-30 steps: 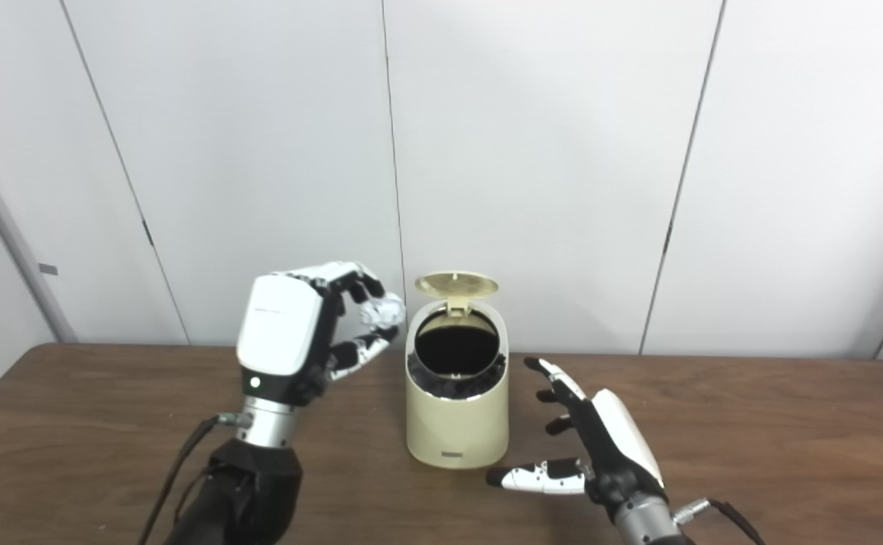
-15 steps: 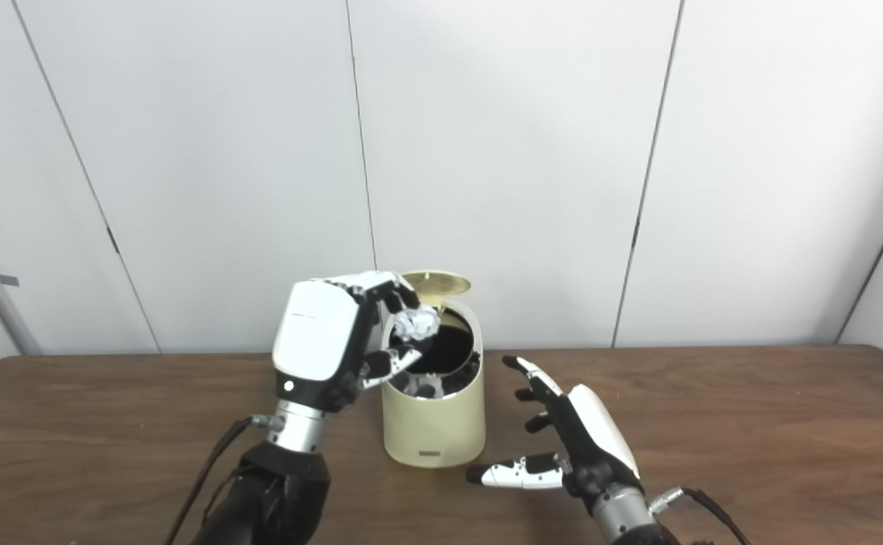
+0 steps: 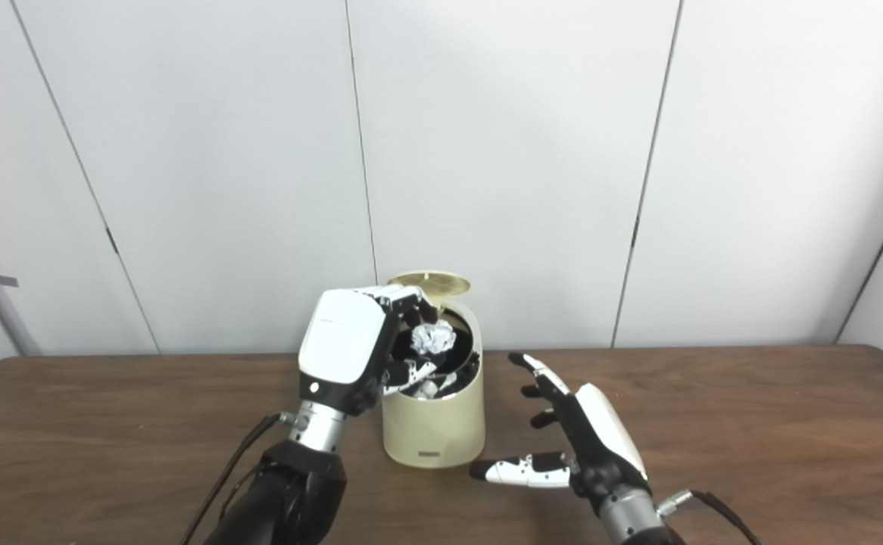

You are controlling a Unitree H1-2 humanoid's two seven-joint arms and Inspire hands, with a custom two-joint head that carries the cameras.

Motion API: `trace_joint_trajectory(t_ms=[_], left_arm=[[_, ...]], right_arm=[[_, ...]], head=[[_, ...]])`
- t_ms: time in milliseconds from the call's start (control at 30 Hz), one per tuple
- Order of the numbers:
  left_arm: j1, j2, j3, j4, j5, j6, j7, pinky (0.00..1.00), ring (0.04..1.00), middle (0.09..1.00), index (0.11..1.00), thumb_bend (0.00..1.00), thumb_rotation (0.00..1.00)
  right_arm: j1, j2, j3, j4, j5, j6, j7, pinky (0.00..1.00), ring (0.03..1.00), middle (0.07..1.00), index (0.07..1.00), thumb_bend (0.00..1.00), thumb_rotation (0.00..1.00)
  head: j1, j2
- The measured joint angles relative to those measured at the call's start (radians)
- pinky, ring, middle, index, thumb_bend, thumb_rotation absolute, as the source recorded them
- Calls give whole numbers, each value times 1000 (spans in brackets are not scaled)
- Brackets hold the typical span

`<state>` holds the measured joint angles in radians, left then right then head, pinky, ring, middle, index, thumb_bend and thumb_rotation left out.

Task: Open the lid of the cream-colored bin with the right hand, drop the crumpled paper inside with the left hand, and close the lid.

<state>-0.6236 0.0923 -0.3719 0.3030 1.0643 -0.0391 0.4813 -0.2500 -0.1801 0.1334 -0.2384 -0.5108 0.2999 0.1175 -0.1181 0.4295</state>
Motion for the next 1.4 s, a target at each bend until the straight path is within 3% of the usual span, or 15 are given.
trace_joint_trajectory(t_ms=[333, 467, 567, 667, 733, 767, 833, 933, 1400], left_arm=[[-26, 18, -17, 75, 8, 32, 27, 283, 383, 473, 484, 527, 0], [-30, 20, -20, 79, 8, 57, 23, 261, 345, 473, 484, 527, 0], [-34, 23, -23, 77, 14, 82, 9, 255, 363, 432, 519, 521, 0], [-39, 32, -29, 66, 23, 105, -26, 325, 441, 480, 497, 524, 0], [-40, 36, -33, 49, 24, 120, -56, 404, 523, 489, 637, 544, 0], [-41, 38, -37, 43, 25, 127, -68, 429, 550, 533, 661, 724, 98], [-41, 40, -44, 38, 25, 136, -91, 445, 576, 588, 692, 870, 202], [-40, 44, -46, 27, 24, 138, -102, 452, 584, 606, 703, 903, 252], [-22, 48, -48, -23, 0, 141, -137, 444, 564, 603, 731, 912, 289]], right_arm=[[8, -26, -28, 0, 17, -11, -5, 642, 819, 929, 901, 822, 330], [20, -26, -43, 0, 35, -17, -5, 669, 826, 933, 899, 832, 330], [34, -27, -49, 0, 47, -19, -5, 659, 821, 935, 900, 828, 326], [44, -28, -49, -2, 52, -25, -5, 661, 832, 937, 902, 820, 319], [44, -30, -49, -2, 52, -33, -5, 659, 833, 937, 902, 824, 318], [43, -32, -49, -2, 52, -33, -5, 661, 834, 937, 902, 824, 318], [43, -34, -49, -2, 52, -33, -5, 658, 834, 935, 903, 822, 319], [43, -34, -47, -2, 51, -33, -5, 654, 823, 931, 900, 824, 304], [43, -34, -43, -2, 43, -33, -5, 658, 830, 933, 902, 827, 317]], head=[[9, 3], [11, 6], [12, 11], [17, 11], [17, 11], [17, 11], [21, 15], [21, 18], [28, 28]])
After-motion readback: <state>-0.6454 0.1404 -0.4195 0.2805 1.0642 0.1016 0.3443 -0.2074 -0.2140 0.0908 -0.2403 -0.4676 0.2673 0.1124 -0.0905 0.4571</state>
